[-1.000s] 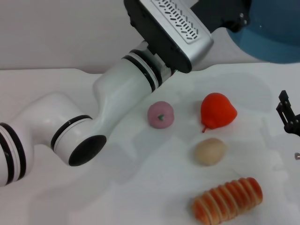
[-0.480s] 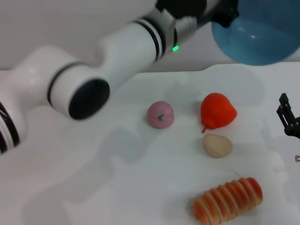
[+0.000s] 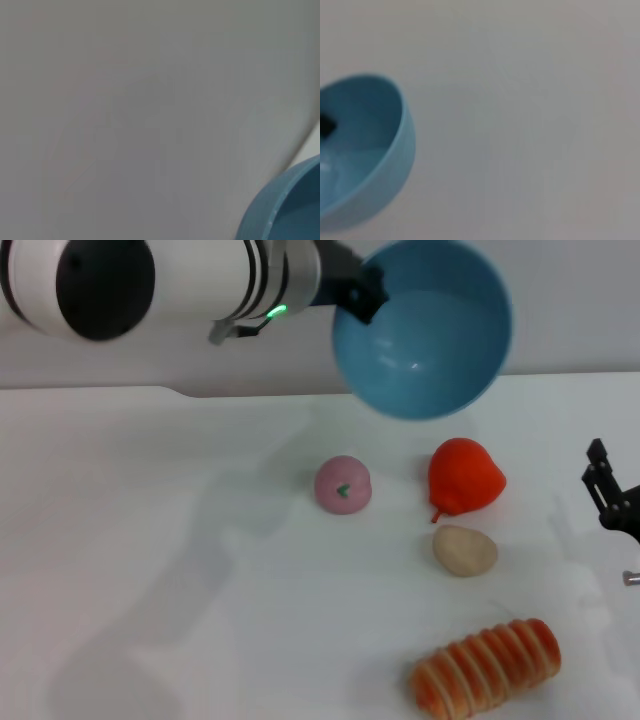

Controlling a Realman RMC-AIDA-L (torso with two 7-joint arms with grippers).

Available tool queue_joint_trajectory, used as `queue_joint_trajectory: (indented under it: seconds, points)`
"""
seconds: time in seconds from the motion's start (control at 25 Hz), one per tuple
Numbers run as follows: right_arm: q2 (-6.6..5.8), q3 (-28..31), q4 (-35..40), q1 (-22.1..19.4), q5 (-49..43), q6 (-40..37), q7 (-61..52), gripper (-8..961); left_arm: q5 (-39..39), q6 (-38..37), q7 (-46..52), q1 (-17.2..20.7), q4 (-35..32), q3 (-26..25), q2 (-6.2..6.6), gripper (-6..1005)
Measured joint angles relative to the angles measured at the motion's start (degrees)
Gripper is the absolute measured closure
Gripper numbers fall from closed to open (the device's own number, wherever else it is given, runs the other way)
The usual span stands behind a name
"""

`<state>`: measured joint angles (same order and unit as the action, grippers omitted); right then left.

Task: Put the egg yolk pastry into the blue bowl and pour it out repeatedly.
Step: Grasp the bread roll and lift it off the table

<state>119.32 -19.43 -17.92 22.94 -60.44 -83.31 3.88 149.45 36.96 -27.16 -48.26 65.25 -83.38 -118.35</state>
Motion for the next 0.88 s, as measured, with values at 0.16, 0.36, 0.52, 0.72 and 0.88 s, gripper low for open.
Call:
queue_joint_trajectory:
  seconds: [0.16, 0.36, 0.52, 0.72, 0.88]
  points:
    - [-0.38, 0.0, 0.56, 0.13, -3.99, -0.01, -5.82, 297, 7.06, 8.37, 5.51, -1.4, 0.45, -1.67, 0.1, 999]
    - [-0.58, -0.03, 0.91, 0.1, -7.65, 0.55, -9.15, 297, 9.52, 18.13, 7.47, -2.43, 1.49, -4.52, 0.2, 999]
    - [-0.58, -0.07, 0.73, 0.18, -8.0, 2.47, -9.54, 297, 12.93, 24.42, 9.39, -4.04, 0.24, -6.7, 0.23, 1000]
    - [-1.24, -0.46, -0.04, 0.24, -8.28, 4.26, -14.5, 297, 14.48, 25.97, 10.3, -4.0, -0.83, -6.49, 0.23, 1000]
    - [-2.75, -2.25, 1.26, 1.24, -11.96, 4.61, -24.49, 297, 14.46, 25.74, 10.4, -3.88, -2.12, -6.41, 0.16, 999]
